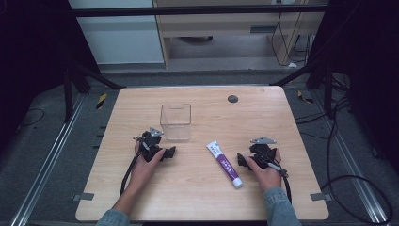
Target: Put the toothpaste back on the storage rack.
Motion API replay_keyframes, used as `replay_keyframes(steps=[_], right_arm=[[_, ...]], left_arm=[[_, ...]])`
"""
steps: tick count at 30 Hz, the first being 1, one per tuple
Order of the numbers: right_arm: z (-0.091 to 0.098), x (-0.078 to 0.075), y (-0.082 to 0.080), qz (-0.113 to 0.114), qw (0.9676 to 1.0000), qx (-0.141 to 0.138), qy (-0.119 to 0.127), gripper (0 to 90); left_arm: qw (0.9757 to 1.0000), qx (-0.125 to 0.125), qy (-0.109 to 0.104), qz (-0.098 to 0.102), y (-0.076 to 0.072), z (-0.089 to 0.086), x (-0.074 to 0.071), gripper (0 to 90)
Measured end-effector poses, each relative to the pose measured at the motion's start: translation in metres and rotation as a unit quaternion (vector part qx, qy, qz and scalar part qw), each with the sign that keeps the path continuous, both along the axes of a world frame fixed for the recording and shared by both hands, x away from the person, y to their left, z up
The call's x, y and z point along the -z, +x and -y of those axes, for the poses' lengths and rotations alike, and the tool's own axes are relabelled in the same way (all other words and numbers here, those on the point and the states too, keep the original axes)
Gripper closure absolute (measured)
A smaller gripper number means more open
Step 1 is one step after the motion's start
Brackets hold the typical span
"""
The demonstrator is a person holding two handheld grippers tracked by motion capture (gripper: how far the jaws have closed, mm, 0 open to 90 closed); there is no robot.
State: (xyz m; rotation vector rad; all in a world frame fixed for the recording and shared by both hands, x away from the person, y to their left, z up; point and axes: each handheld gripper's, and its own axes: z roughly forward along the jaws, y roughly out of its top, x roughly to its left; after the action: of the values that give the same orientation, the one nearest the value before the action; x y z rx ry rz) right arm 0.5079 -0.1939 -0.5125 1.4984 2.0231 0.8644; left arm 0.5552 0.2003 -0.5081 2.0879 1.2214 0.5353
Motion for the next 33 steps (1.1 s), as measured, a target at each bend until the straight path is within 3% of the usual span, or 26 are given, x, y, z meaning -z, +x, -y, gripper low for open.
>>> replay_keyframes(steps=[3, 6, 7, 17, 23, 28, 33], right_arm=[[0.001, 0.0, 0.0, -0.001, 1.0, -0.004, 0.004, 0.8], [0.002, -0.005, -0.002, -0.004, 0.9999, -0.012, 0.0, 10.8], [0.003, -0.008, -0.004, -0.001, 0.9999, -0.015, -0.001, 9.0], [-0.012, -0.053, -0.027, -0.008, 0.998, -0.061, -0.017, 20.0], [-0.035, -0.075, -0.029, -0.026, 0.9944, -0.097, -0.033, 27.7], [-0.056, -0.076, -0.024, -0.044, 0.9902, -0.125, -0.046, 32.9], [-0.072, -0.077, -0.019, -0.067, 0.986, -0.146, -0.043, 37.3]], left_arm=[[1.0, 0.0, 0.0, 0.0, 0.0, 0.0, 0.0, 0.0], [1.0, 0.0, 0.0, 0.0, 0.0, 0.0, 0.0, 0.0], [1.0, 0.0, 0.0, 0.0, 0.0, 0.0, 0.0, 0.0], [1.0, 0.0, 0.0, 0.0, 0.0, 0.0, 0.0, 0.0], [1.0, -0.001, -0.001, 0.0, 0.0, 0.0, 0.0, 0.0], [1.0, -0.001, -0.001, 0.0, 0.0, 0.0, 0.0, 0.0], [1.0, 0.0, -0.001, 0.0, 0.0, 0.0, 0.0, 0.0]])
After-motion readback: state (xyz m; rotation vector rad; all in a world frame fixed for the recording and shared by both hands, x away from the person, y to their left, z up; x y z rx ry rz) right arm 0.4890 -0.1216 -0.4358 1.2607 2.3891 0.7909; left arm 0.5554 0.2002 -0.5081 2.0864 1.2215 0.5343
